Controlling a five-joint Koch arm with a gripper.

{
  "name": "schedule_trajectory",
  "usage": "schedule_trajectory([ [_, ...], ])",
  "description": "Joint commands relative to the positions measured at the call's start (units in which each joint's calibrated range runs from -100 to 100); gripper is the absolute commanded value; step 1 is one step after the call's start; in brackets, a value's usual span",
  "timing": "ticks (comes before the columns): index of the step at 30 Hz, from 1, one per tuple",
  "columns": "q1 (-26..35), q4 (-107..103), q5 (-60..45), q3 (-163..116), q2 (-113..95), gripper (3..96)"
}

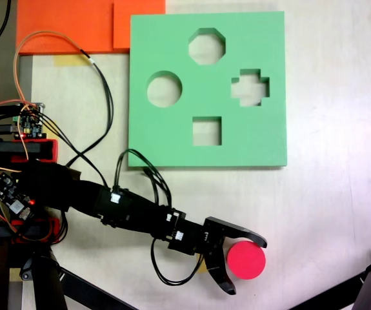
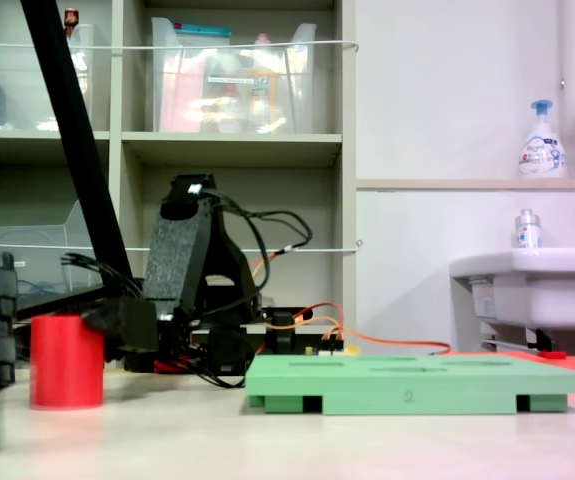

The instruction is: Put the cylinder block into the corresponding hole

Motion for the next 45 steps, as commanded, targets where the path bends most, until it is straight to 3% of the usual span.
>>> schedule_trajectory([
  [1, 0.10, -0.58, 0.29, 2.61, 0.38, 70.1],
  [6, 0.15, -3.27, 0.34, 3.60, 0.24, 68.2],
  [11, 0.05, -3.56, 0.39, 3.50, -0.18, 58.7],
  [15, -0.15, -3.56, 0.44, 3.30, -1.72, 43.0],
  [17, -0.20, -3.47, 0.49, 3.30, -2.13, 40.0],
  [23, -0.29, -3.18, 0.54, 2.21, -3.53, 40.4],
  [26, -0.29, -5.20, 0.63, 3.10, -3.25, 58.7],
  [28, -0.20, -9.63, 0.68, 4.50, -3.53, 63.3],
  [32, 0.05, -24.55, 0.59, 8.09, -7.72, 63.3],
  [45, 0.68, -36.40, 0.59, 34.21, 8.48, 63.2],
])
